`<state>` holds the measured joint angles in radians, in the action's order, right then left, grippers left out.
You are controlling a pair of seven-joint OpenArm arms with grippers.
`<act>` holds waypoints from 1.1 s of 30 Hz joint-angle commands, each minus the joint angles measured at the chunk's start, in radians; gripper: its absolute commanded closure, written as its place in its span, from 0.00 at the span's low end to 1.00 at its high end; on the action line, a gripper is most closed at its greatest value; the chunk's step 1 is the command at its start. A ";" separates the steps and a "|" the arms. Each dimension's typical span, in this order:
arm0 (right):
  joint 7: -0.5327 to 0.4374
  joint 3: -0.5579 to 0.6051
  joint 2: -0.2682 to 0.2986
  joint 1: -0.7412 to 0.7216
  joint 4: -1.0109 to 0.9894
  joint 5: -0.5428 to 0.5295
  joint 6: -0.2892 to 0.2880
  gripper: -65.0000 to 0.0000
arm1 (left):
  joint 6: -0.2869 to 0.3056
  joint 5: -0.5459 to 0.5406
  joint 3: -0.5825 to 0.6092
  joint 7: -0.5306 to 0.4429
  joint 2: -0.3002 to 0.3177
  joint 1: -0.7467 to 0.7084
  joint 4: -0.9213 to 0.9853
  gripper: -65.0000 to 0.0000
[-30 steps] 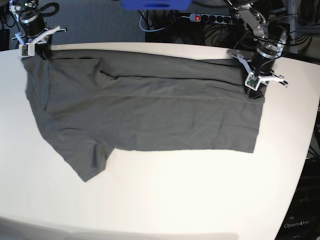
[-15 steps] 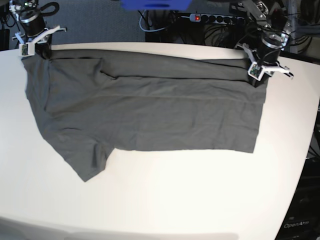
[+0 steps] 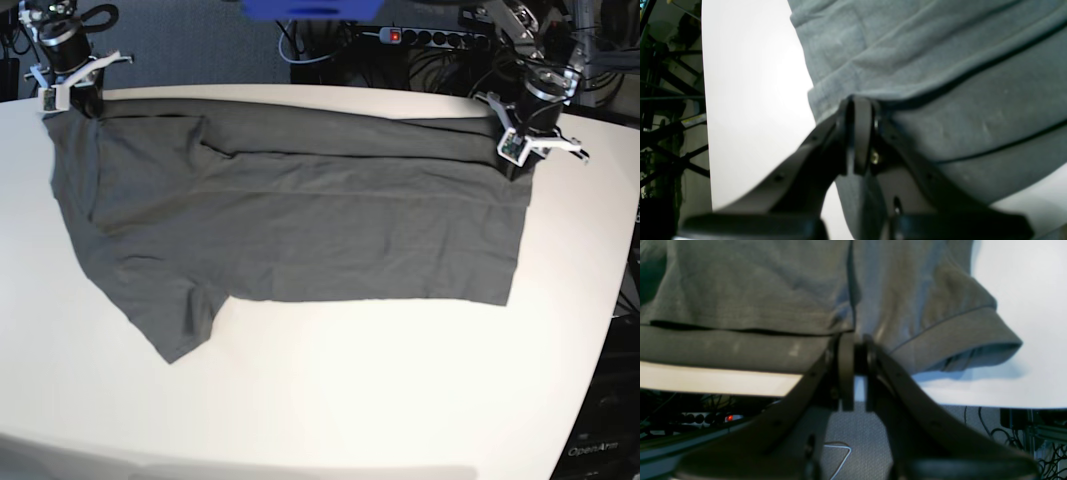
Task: Fold the T-shirt properly
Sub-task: 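Open the left gripper off the shirt's edge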
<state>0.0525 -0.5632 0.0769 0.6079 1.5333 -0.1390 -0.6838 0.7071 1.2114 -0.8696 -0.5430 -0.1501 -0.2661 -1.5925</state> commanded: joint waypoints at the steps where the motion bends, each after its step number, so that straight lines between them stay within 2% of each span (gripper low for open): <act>1: -0.019 -0.008 0.010 0.011 0.013 -0.011 -0.004 0.94 | -0.009 -0.020 -0.003 -0.021 0.005 0.003 -0.024 0.95; 12: -0.019 -0.008 0.010 0.008 0.013 -0.011 -0.004 0.94 | -0.009 -0.014 0.002 -0.022 0.001 -0.012 -0.067 0.62; 15: -0.019 -0.008 0.010 0.008 0.013 -0.011 -0.004 0.94 | -0.009 -0.012 0.002 -0.022 0.001 -0.014 -0.067 0.57; 24: -0.019 -0.008 0.010 0.008 0.013 -0.011 -0.004 0.94 | -0.009 -0.009 0.022 -0.021 0.004 -0.019 -0.067 0.56; 29: -0.019 -0.008 0.010 0.010 0.013 -0.011 -0.004 0.94 | -0.009 0.075 0.022 -0.022 0.004 -0.019 -0.067 0.56; 33: -0.019 -0.008 0.010 0.010 0.013 -0.011 -0.004 0.94 | -0.009 0.084 0.023 -0.022 0.005 -0.014 -0.078 0.56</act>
<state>0.0525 -0.5632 0.0769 0.6079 1.5333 -0.1390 -0.6838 0.7074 1.3079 -0.8467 -0.5434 -0.1524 -0.2821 -1.6459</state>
